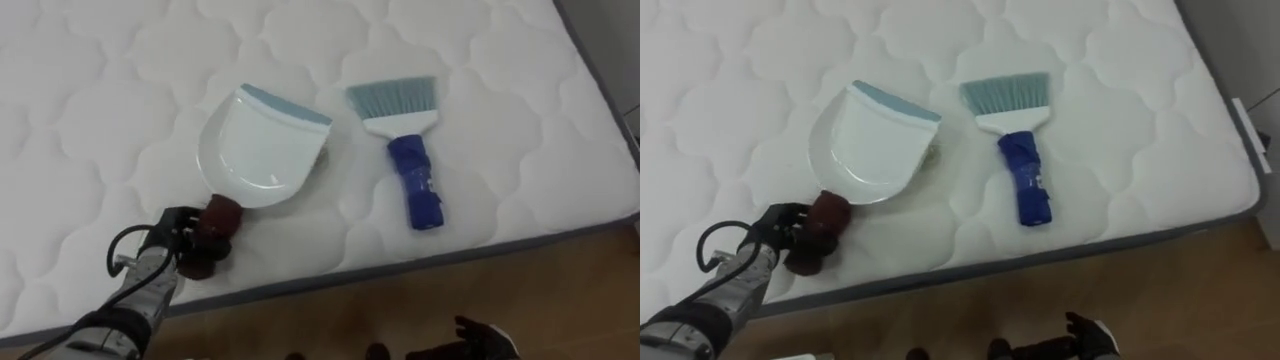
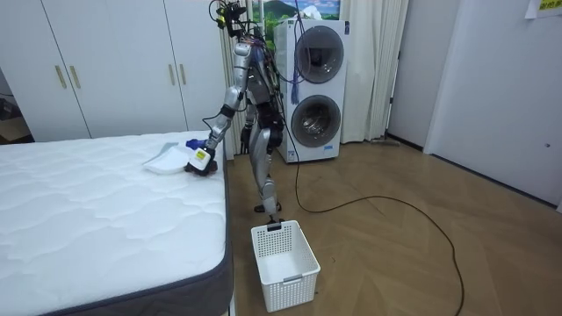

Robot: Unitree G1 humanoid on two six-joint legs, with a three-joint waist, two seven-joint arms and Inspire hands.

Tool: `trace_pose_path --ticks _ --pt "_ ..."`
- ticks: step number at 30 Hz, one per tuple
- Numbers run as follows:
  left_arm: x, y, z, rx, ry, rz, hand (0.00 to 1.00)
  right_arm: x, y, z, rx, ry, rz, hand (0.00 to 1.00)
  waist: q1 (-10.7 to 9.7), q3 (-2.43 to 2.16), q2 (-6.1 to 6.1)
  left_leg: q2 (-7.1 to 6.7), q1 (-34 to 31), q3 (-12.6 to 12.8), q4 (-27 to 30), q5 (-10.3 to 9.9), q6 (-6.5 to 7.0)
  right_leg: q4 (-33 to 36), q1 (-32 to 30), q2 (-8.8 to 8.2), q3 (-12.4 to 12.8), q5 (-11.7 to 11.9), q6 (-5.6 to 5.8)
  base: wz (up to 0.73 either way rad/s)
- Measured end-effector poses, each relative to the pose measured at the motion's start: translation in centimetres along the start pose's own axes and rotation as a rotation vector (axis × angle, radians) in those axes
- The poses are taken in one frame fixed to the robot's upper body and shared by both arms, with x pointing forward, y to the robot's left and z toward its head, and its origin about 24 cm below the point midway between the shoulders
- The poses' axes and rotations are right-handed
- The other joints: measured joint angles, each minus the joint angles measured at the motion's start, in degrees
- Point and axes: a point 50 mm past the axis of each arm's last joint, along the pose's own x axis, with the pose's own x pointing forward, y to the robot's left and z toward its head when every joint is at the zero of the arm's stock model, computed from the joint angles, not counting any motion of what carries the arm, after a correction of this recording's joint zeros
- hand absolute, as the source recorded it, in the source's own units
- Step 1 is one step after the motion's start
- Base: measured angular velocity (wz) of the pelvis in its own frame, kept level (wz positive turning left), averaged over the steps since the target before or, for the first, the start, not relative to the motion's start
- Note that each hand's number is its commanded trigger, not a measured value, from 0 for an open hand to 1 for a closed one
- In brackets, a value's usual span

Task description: Clean bed

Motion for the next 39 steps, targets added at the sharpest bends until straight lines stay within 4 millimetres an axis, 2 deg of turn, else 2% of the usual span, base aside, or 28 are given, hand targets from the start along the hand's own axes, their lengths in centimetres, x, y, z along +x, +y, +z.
trace_pose_path --ticks 7,13,25,30,39 --pt "0.0 -0.4 0.1 -0.014 0.002 -0.006 1.00 0.0 -0.1 -0.1 0.006 0.003 -0.019 0.00 0.23 0.00 0.03 0.13 -0.01 0.01 -0.02 0.00 -0.01 -0.09 0.04 -0.03 -0.81 0.05 -0.08 0.00" --pt "-0.1 -0.6 -0.9 -0.030 0.055 -0.008 1.00 0.0 -0.1 -0.1 -0.021 0.003 -0.026 0.00 0.32 -0.11 0.19 0.33 0.33 0.24 -0.03 0.03 -0.06 -0.69 0.63 0.15 -0.85 0.15 -0.24 -0.01" --pt "-0.2 0.1 -1.5 -0.092 0.084 0.070 1.00 -0.1 -0.1 -0.5 -0.018 0.015 -0.034 0.00 0.69 -0.21 0.27 0.71 1.36 0.18 -0.23 0.21 -0.37 -1.18 1.87 0.67 -0.76 0.37 -0.58 0.00" --pt "-0.2 0.3 -1.4 -0.080 0.074 0.099 1.00 -0.1 -0.2 -0.8 0.005 0.020 -0.038 0.00 0.80 -0.63 0.85 1.05 1.35 0.10 -0.49 0.45 -0.71 -2.18 2.19 1.04 -1.05 0.85 -1.03 -0.01" --pt "-0.1 1.4 -1.1 -0.080 0.045 0.168 1.00 -0.2 -0.8 -1.2 0.003 0.004 -0.055 0.00 1.06 -0.79 1.68 1.45 1.36 0.24 -0.12 0.51 -0.85 -1.94 2.28 1.22 -1.36 0.97 -1.23 0.00"
